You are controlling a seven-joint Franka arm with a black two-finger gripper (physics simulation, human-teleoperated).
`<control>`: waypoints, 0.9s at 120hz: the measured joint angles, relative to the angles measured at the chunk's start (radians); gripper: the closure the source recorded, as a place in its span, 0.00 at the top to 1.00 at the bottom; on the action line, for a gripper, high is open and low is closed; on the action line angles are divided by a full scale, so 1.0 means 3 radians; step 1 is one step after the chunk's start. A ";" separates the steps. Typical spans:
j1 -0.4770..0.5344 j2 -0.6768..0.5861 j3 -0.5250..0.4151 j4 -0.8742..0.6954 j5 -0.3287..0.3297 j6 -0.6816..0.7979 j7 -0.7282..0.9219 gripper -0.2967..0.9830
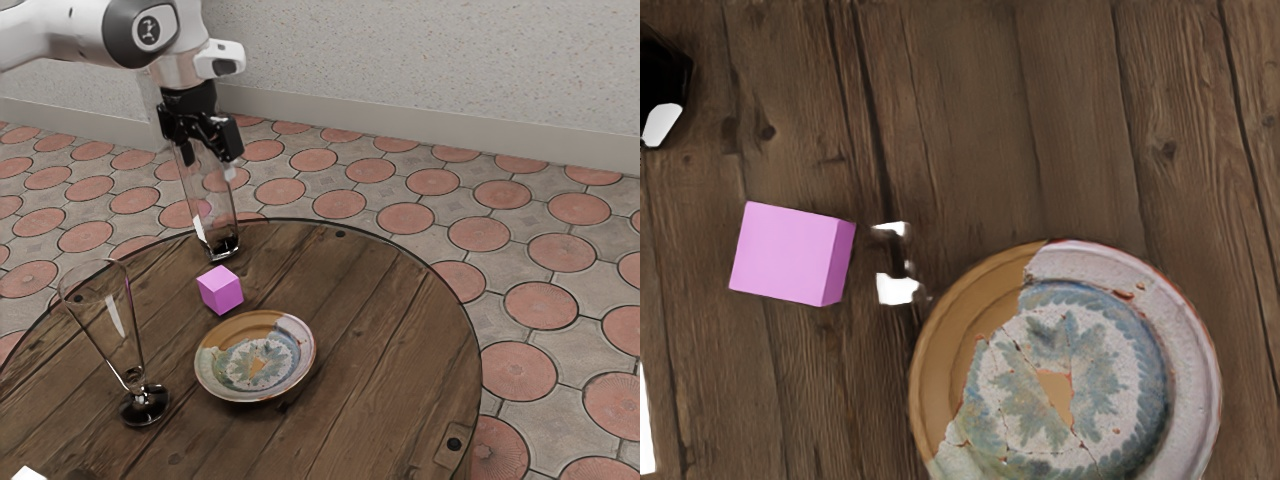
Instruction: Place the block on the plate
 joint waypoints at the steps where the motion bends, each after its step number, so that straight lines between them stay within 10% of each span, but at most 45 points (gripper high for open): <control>1: 0.0000 0.0001 0.0000 0.0000 0.0000 0.0001 0.0004 0.77; 40: 0.0017 0.0233 0.0116 -0.0123 0.0012 -0.0048 0.0165 0.77; 108: 0.0435 0.1115 0.0220 -0.0455 -0.0187 0.1385 0.1012 0.77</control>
